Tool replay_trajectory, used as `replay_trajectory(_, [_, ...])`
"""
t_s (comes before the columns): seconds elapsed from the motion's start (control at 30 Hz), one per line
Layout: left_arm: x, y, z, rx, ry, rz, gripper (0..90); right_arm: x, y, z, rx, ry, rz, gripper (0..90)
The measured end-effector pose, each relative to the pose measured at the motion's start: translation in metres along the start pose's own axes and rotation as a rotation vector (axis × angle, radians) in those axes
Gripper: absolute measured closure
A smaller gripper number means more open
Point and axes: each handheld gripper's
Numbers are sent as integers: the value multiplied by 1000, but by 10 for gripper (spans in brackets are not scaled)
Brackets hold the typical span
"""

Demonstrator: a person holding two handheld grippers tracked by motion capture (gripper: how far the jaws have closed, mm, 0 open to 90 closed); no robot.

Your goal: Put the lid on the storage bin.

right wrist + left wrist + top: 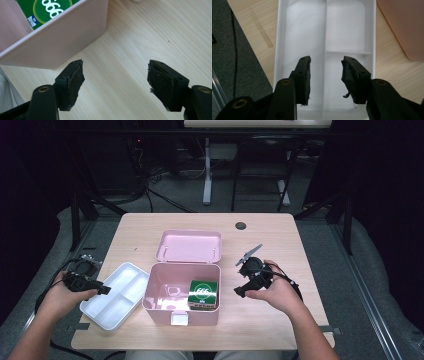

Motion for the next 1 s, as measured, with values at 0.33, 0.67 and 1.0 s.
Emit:
replay_trajectory(0.33, [-1, -2, 3, -43, -12, 12, 632, -2, 2, -14, 99, 95, -45, 306])
replay_trajectory(0.67, [4, 14, 10, -138, 33, 42, 705, 3, -9, -25, 187, 147, -75, 306])
replay_trajectory(1.0, [6, 39, 25, -221, 61, 64, 754, 8, -7, -33, 215, 192, -56, 305])
Point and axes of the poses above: each handheld gripper's, and its own axes: y roughly forward along the jaws, z roughly out of its top, x roughly to its right, and after that the axes turned 10 degrees about -x, right-handed
